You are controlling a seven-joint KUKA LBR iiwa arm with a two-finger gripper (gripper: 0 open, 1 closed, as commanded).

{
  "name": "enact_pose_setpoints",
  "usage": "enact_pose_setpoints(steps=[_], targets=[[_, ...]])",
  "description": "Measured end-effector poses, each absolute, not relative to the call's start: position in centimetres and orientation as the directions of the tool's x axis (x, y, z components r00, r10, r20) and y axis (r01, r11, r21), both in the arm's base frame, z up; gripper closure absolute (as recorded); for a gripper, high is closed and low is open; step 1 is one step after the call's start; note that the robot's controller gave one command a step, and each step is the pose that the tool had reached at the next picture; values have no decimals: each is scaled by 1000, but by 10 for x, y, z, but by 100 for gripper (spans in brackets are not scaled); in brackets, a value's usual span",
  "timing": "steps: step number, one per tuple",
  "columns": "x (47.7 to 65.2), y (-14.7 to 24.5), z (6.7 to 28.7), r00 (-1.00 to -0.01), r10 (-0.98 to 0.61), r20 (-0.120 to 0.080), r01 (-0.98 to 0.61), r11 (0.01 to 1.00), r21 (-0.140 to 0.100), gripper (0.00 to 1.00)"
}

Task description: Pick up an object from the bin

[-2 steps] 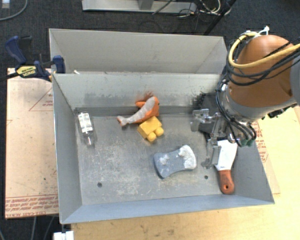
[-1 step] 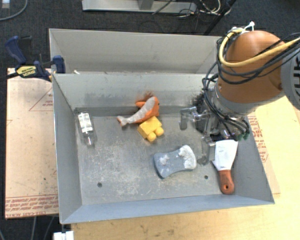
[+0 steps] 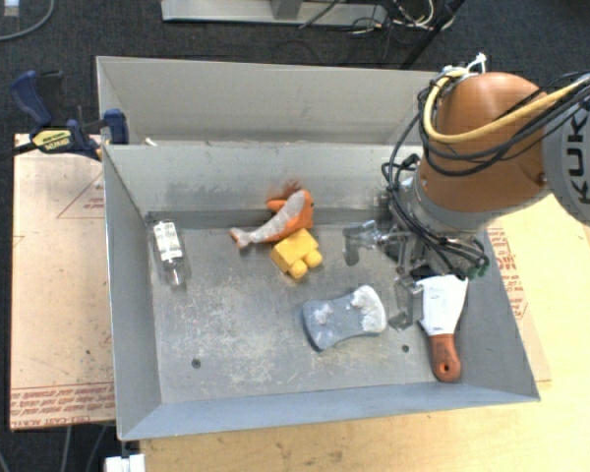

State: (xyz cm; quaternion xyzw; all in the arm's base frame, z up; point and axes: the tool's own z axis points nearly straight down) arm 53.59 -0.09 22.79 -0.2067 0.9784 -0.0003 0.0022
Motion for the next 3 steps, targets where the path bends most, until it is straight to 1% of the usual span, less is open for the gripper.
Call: enact_pose_setpoints(steps=[1, 2, 3], targets=[[532, 10, 176, -965, -261, -11, -261, 965, 0, 0], [531, -2, 137, -960, -280, -6, -280, 960, 1, 0], [529, -5, 117, -980, -198, -8, -198, 980, 1, 0]])
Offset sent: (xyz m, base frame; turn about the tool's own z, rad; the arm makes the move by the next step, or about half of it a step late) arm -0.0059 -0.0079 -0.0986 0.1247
